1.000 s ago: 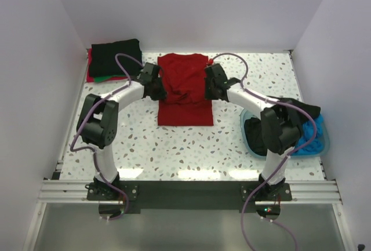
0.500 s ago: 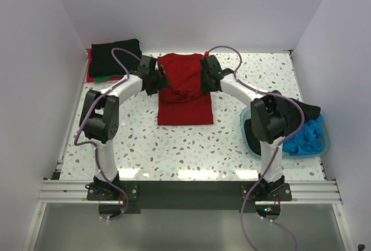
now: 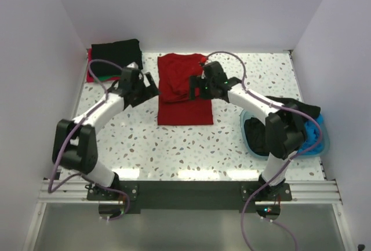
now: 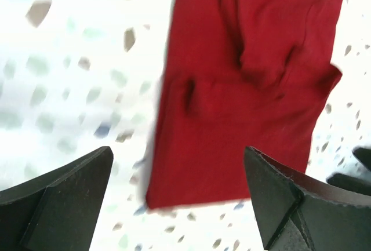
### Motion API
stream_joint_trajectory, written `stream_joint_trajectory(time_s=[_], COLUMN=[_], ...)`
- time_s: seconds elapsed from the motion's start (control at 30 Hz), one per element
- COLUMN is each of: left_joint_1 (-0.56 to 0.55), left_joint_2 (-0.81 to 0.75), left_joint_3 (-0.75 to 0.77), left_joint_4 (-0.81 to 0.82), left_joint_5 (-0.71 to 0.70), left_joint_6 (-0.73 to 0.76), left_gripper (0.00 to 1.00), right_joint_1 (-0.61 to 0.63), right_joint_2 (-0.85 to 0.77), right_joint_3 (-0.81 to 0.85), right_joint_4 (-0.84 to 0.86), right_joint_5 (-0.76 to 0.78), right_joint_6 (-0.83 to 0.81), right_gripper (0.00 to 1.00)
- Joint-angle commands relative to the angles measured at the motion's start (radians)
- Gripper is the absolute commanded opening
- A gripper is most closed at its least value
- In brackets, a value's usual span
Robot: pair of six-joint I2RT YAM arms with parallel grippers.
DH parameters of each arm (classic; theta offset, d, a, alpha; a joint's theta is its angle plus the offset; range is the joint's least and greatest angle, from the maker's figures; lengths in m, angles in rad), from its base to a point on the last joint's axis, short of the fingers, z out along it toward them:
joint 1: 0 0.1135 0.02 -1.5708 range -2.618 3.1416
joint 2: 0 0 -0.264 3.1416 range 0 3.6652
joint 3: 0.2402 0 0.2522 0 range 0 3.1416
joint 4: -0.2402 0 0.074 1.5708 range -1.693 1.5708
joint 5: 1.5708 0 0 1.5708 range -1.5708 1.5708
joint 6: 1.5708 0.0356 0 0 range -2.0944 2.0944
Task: Fold and stack the t-shirts
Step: Fold the tshirt
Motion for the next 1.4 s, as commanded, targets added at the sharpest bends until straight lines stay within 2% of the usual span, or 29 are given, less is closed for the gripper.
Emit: stream_joint_trajectory(time_s=[0.0, 0.13, 0.27, 0.37, 0.7, 0.97, 1.1, 1.23, 1.33, 1.37], left_joint_1=[0.002, 0.002, 0.002, 0.002, 0.002, 0.002, 0.002, 0.002, 0.002, 0.002], left_joint_2=[-0.17, -0.334, -0.486, -0.556, -0.595, -0.595, -0.584, -0.557, -0.522, -0.506], left_joint_3=[-0.236, -0.393, -0.45, -0.472, -0.53, -0.53, -0.53, -0.541, -0.546, -0.541], left_joint_4=[0.043, -0.024, -0.14, -0.171, -0.167, -0.151, -0.135, -0.102, -0.055, -0.043], left_joint_5=[0.027, -0.019, -0.109, -0.117, -0.071, -0.051, -0.039, -0.004, 0.019, 0.035], left_joint_6=[-0.025, -0.028, -0.02, -0.02, -0.031, -0.038, -0.037, -0.034, -0.029, -0.026], left_gripper=[1.0, 1.0, 1.0, 1.0, 1.0, 1.0, 1.0, 1.0, 1.0, 1.0], right_joint_1=[0.102, 0.143, 0.146, 0.146, 0.146, 0.092, 0.089, 0.087, 0.087, 0.087], right_joint_2=[0.011, 0.112, 0.207, 0.27, 0.415, 0.531, 0.515, 0.432, 0.291, 0.249], right_joint_3=[-0.025, 0.033, 0.098, 0.128, 0.374, 0.526, 0.608, 0.586, 0.451, 0.344], right_joint_4=[0.081, 0.1, 0.132, 0.157, 0.06, 0.149, 0.14, 0.105, 0.036, 0.017], right_joint_5=[-0.128, -0.134, -0.174, -0.162, -0.019, 0.137, 0.191, 0.231, 0.274, 0.296], right_joint_6=[-0.044, -0.02, -0.007, -0.006, -0.069, -0.11, -0.17, -0.176, -0.147, -0.095], right_gripper=[0.99, 0.99, 0.99, 0.99, 0.99, 0.99, 0.99, 0.99, 0.98, 0.99])
